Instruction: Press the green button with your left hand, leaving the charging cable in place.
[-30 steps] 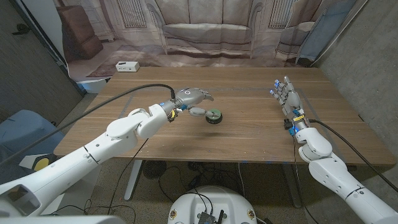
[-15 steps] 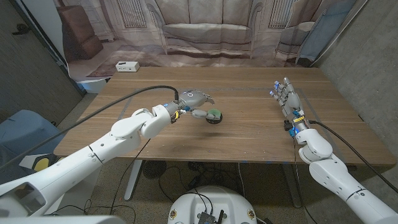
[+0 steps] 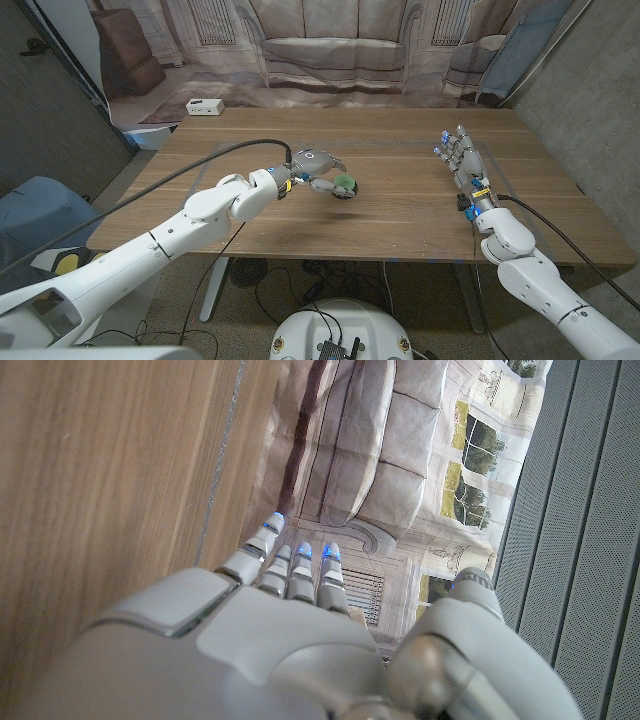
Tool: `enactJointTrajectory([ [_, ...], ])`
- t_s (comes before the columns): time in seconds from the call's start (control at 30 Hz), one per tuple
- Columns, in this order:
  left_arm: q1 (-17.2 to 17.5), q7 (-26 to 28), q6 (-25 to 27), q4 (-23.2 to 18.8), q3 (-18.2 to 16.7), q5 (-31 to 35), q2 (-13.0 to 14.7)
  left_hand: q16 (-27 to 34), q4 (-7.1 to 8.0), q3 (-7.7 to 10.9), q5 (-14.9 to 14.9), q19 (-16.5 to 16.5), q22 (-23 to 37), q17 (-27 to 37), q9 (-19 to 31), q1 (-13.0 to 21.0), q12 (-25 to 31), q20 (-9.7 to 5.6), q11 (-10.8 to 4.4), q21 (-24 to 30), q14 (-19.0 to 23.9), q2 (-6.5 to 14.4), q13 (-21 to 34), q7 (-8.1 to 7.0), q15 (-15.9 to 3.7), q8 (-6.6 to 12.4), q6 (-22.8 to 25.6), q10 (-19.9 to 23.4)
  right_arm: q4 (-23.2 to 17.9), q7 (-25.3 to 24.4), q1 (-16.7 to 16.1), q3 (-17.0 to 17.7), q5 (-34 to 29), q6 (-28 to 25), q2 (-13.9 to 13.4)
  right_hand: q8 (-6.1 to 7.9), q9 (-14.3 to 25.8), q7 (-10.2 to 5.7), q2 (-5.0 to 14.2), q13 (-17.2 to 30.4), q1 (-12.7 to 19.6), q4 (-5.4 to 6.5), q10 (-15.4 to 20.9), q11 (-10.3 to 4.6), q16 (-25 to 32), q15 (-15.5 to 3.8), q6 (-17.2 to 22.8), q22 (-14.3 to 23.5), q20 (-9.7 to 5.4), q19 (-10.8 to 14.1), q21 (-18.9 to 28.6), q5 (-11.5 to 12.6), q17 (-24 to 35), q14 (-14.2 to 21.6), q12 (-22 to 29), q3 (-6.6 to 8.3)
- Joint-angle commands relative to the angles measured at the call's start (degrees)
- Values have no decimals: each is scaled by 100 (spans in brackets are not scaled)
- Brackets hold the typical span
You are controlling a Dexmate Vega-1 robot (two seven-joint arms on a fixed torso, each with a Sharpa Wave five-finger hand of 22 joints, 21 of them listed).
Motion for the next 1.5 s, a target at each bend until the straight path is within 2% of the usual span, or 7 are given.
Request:
enactJointTrajectory([
  [0.03, -147, -160, -27, 160, 154, 64, -91, -15, -9, -27, -17, -4, 9, 12, 16, 8, -1, -5, -11, -30, -16, 50, 10, 6, 6, -20, 58, 9, 2, -11, -4, -1, -23, 6, 11, 1, 9, -1, 67, 20, 24, -23, 43, 17, -13, 7, 68, 11, 3, 40, -13, -14, 19, 27, -1, 4],
  [1.27, -488, -166, -113, 846, 557, -98, -383, -77, -24, -27, -42, -72, 13, 11, 17, 48, -76, 0, -30, -136, -188, 101, 14, -12, 20, -80, -19, -79, -86, -87, -39, 24, -25, -120, -41, -5, 10, -19, 76, 20, 26, -38, 58, 12, -13, 20, 78, 12, 33, 42, -14, -25, 15, 45, -3, -4],
  [1.4, -504, -188, -90, 874, 587, -112, -395, -79, -27, -27, -45, -121, 12, 11, 17, 54, -88, -18, -31, -166, -202, 106, 14, -11, 13, -86, -27, -98, -92, -93, -37, 30, -9, -131, -34, -5, 10, -17, 77, 20, 33, -43, 61, 13, -15, 20, 81, 12, 36, 42, -14, -25, 13, 45, -3, -3],
  [1.5, -516, -197, -81, 896, 612, -114, -401, -126, -43, -32, -58, -334, 7, 7, 14, 79, -139, -85, -34, -300, -421, 121, 15, -1, -6, -128, -140, -199, -79, -82, -27, 27, -7, -127, -31, -5, 10, -21, 84, 20, 28, -39, 64, 10, -15, 22, 81, 12, 39, 39, -15, -26, 15, 44, -2, -3],
])
